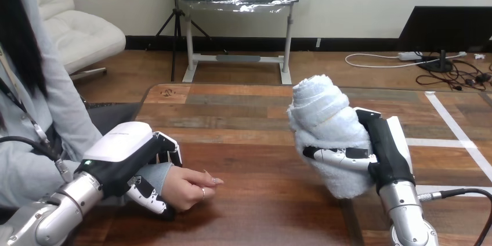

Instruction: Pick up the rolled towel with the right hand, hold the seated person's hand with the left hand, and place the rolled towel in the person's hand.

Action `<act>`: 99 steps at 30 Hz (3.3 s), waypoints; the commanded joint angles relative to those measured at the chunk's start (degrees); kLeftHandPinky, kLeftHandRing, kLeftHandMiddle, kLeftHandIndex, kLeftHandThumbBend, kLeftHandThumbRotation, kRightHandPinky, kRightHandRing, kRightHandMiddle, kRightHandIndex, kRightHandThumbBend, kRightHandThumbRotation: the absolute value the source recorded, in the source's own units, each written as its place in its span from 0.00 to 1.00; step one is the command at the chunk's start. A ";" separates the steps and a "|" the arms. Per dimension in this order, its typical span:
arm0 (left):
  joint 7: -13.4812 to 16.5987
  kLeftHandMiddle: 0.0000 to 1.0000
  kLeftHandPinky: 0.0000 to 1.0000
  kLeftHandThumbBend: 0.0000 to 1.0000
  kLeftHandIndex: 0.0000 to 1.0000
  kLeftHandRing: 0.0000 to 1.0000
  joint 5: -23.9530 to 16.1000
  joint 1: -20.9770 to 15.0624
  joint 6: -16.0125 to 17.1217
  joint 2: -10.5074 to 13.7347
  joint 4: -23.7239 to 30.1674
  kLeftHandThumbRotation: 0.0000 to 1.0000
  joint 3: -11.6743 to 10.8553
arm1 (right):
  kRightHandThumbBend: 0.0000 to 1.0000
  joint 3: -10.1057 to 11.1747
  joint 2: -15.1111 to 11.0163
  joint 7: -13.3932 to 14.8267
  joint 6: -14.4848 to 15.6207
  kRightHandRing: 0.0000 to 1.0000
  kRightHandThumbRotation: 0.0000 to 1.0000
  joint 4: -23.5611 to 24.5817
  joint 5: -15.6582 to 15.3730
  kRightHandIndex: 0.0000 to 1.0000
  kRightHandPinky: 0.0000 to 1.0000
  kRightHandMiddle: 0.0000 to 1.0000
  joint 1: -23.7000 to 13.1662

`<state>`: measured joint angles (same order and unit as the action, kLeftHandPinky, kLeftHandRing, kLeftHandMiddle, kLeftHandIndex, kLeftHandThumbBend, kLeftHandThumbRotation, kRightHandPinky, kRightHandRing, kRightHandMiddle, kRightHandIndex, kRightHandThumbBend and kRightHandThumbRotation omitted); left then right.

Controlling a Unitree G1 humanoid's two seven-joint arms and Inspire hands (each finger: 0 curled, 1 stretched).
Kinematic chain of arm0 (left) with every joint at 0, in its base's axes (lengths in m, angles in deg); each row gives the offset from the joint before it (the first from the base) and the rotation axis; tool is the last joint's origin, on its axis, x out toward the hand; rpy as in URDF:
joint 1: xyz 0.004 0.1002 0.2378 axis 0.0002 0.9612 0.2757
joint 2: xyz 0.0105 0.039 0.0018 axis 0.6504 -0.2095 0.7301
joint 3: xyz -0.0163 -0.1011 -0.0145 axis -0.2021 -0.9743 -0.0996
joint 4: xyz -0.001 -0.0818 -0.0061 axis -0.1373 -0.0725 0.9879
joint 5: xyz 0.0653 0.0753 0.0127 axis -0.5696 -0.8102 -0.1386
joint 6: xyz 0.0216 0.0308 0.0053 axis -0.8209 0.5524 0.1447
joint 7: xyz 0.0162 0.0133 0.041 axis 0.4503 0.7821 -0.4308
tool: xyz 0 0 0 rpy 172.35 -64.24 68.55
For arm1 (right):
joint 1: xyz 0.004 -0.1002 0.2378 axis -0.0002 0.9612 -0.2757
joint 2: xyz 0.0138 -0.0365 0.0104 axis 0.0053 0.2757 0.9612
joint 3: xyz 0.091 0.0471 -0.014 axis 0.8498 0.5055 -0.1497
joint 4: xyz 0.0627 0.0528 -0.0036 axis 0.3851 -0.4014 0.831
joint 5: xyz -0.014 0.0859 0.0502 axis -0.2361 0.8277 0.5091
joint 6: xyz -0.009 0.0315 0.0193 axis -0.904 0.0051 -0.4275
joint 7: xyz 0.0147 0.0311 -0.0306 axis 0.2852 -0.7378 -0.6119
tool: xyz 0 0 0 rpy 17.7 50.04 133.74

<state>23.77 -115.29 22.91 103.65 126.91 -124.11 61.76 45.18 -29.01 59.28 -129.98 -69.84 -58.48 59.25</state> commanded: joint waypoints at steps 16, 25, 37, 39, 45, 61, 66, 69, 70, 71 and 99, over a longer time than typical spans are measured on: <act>1.08 0.38 0.27 0.99 0.40 0.32 3.58 -2.63 3.43 1.53 7.02 0.00 -4.08 | 0.85 0.56 0.89 0.74 -2.24 0.31 0.00 2.36 0.25 0.44 0.27 0.41 -3.30; 0.00 0.39 0.28 0.99 0.41 0.33 4.53 -2.59 2.25 1.90 6.66 0.00 -5.06 | 0.85 0.62 0.91 0.93 -1.99 0.31 0.01 2.38 0.29 0.44 0.27 0.41 -3.16; 1.02 0.39 0.28 0.99 0.41 0.33 4.55 -2.38 3.95 2.38 5.21 0.00 -5.50 | 0.85 1.12 0.79 0.70 -2.25 0.32 0.01 2.31 0.81 0.44 0.27 0.41 -2.87; 1.13 0.39 0.28 0.99 0.41 0.33 4.64 -2.22 4.14 2.39 5.33 0.00 -5.58 | 0.86 1.26 0.81 0.60 -2.16 0.32 0.02 2.29 0.95 0.44 0.27 0.41 -2.86; 1.17 0.39 0.27 0.99 0.41 0.32 4.64 -2.04 4.41 2.36 5.89 0.00 -5.71 | 0.86 1.33 0.88 0.89 -2.14 0.31 0.02 2.33 0.74 0.44 0.27 0.41 -2.91; -0.34 0.39 0.27 1.00 0.41 0.32 5.64 -1.78 3.99 2.09 7.90 0.00 -6.19 | 0.85 0.28 1.28 1.91 -2.12 0.31 0.01 2.32 -0.64 0.44 0.26 0.40 -3.04; -0.48 0.39 0.27 1.00 0.41 0.33 5.71 -1.97 4.31 1.94 7.98 0.00 -6.25 | 0.85 -0.11 1.71 2.62 -1.83 0.30 0.02 2.27 -1.33 0.44 0.25 0.40 -3.19; -0.67 0.39 0.28 1.00 0.40 0.33 5.85 -2.00 4.35 1.90 8.24 0.00 -6.24 | 0.86 -0.28 2.01 2.71 -1.57 0.29 0.02 2.24 -1.58 0.44 0.25 0.39 -3.29; -0.72 0.39 0.28 1.00 0.40 0.33 5.90 -2.01 4.34 1.89 8.31 0.00 -6.22 | 0.86 -0.34 2.07 2.73 -1.50 0.29 0.02 2.23 -1.63 0.43 0.25 0.39 -3.31; -0.96 0.39 0.28 1.00 0.40 0.33 6.12 -2.00 4.35 1.85 8.45 0.00 -6.23 | 0.86 -0.67 2.14 3.00 -1.23 0.29 0.02 2.23 -1.99 0.43 0.25 0.39 -3.37; -1.53 0.39 0.28 1.00 0.40 0.33 6.26 -1.85 3.94 1.30 10.53 0.00 -6.41 | 0.87 -1.89 4.56 3.41 -1.90 0.28 0.01 2.35 -3.33 0.43 0.25 0.38 -4.29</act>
<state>21.10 -111.41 24.27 106.40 128.04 -118.42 58.44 43.10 -24.26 61.86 -129.94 -69.84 -62.13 59.25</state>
